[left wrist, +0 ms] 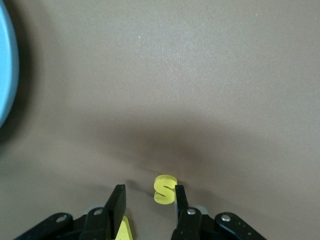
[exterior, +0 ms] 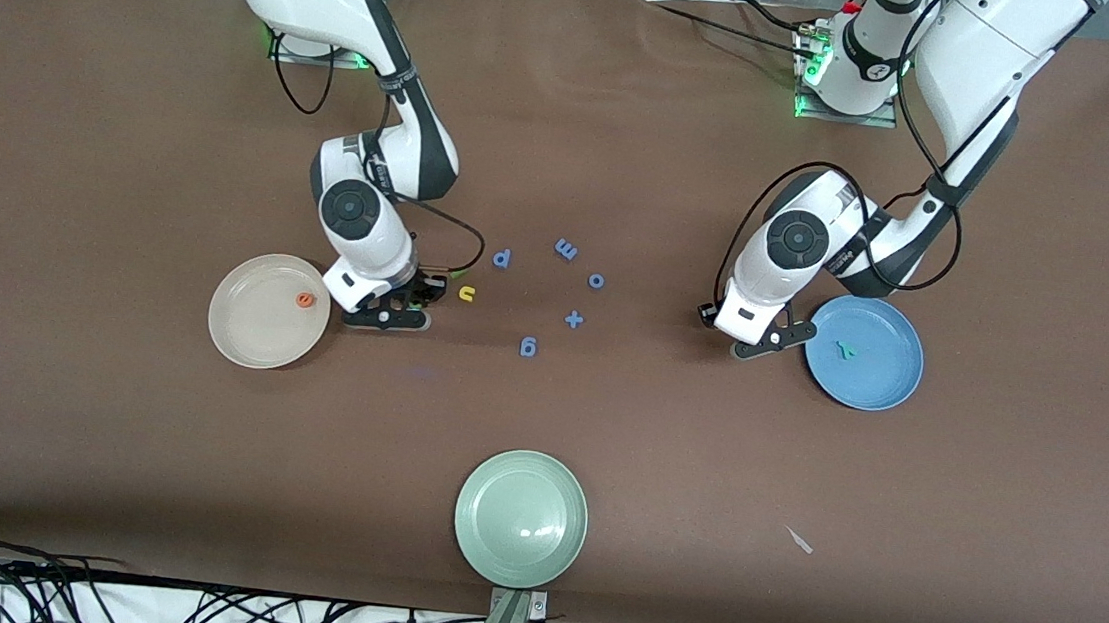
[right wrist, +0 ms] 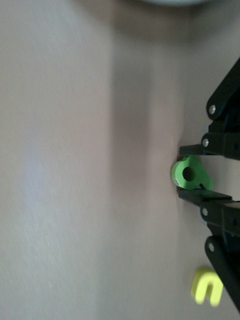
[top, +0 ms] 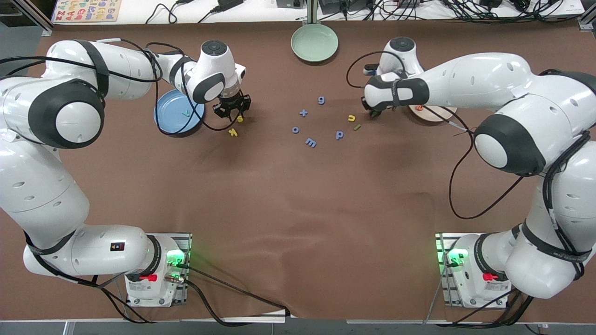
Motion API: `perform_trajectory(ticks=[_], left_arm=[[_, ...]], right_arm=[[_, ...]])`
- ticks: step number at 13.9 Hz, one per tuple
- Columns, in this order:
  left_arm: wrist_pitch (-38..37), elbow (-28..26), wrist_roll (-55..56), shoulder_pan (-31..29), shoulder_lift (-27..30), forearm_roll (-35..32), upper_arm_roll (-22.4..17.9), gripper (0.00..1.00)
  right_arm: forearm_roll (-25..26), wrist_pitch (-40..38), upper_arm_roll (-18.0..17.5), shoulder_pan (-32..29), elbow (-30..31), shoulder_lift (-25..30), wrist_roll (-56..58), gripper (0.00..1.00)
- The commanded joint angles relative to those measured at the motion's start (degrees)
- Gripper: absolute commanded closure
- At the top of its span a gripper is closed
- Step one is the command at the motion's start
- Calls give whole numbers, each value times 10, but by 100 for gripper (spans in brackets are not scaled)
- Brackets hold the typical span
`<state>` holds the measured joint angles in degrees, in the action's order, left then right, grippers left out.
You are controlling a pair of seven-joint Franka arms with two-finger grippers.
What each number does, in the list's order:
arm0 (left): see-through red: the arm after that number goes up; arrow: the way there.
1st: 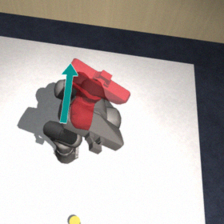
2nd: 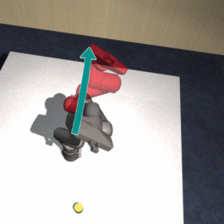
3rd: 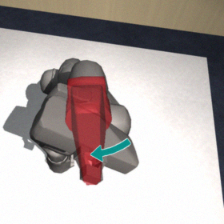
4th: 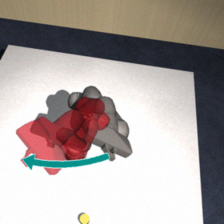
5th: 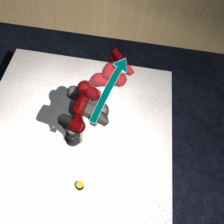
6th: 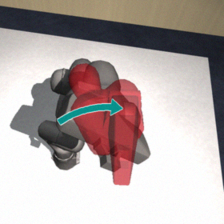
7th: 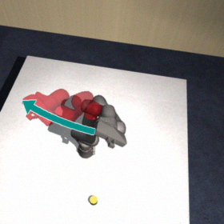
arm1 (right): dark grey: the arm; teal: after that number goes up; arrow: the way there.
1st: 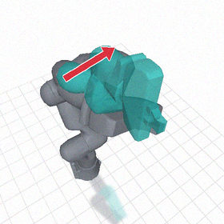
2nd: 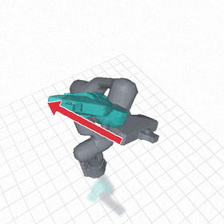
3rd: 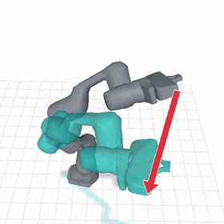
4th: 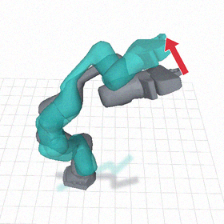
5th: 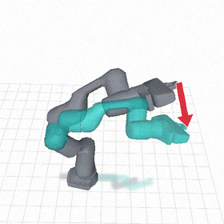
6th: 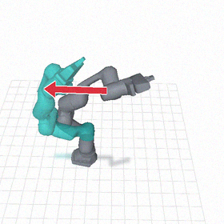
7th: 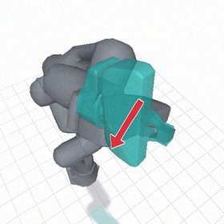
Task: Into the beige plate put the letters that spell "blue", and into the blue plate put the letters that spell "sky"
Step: 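Place the green a on the white plate while the left gripper carries the s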
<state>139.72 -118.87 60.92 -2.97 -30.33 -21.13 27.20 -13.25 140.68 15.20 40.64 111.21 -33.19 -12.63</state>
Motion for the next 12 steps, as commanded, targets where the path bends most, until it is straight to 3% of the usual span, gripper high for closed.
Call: perform_trajectory(ticks=[1, 7, 9, 11, 12], left_arm=[[7, 1, -24, -2, -10, 19, 4, 53], [12, 7, -24, 3, -16, 21, 3, 53], [12, 8, -24, 3, -17, 21, 3, 53], [12, 8, -24, 4, -17, 21, 3, 53], [12, 8, -24, 3, -18, 21, 3, 53]], right_arm=[[-3, -70, 44, 1, -10, 30, 79, 78], [-5, -110, 148, -6, -6, 36, 277, 75], [-5, -106, 150, -25, -3, 34, 285, 65], [-6, -104, 150, -29, -3, 33, 292, 44], [-8, -107, 149, -28, -3, 33, 291, 43]])
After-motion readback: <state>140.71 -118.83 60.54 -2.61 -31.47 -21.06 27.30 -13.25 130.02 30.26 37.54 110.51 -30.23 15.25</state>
